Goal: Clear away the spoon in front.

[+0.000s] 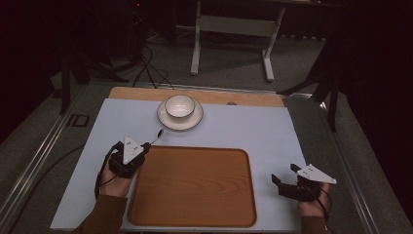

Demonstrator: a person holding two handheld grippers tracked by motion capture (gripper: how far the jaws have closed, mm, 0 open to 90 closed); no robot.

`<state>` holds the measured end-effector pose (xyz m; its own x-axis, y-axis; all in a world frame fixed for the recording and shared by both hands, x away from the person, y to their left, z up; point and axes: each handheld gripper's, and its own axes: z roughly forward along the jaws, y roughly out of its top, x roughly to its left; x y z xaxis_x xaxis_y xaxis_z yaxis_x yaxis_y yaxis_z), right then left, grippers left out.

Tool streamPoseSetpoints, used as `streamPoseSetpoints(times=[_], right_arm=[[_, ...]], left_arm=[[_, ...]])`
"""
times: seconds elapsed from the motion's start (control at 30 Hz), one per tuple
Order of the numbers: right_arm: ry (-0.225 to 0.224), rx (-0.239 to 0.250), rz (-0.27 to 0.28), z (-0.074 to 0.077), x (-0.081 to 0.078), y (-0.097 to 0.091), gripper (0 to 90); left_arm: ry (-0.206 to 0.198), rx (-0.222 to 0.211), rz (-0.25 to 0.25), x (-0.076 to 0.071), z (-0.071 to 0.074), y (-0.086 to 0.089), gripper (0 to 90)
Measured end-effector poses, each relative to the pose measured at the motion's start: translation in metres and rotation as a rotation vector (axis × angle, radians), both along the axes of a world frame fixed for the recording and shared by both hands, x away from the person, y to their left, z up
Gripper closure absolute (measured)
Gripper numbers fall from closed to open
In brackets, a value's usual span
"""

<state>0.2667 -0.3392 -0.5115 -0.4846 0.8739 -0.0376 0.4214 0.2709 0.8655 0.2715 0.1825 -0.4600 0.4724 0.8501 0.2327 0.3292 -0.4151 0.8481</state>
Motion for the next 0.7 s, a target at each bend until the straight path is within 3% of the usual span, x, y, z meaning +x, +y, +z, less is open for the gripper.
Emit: streamPoseSetpoints(times=[0.43,0.7], right_arm=[[0.001,-0.001,0.004,0.0,0.0,0.001,13.6],[0.001,0.003,0.003,0.0,0.0,0.0,13.7]], left_arm=[[0.031,0.009,0.016,-0.012,-0.011,0.01,88.6],[0.033,0.001,0.023,-0.031,-0.014,0.016,88.5]])
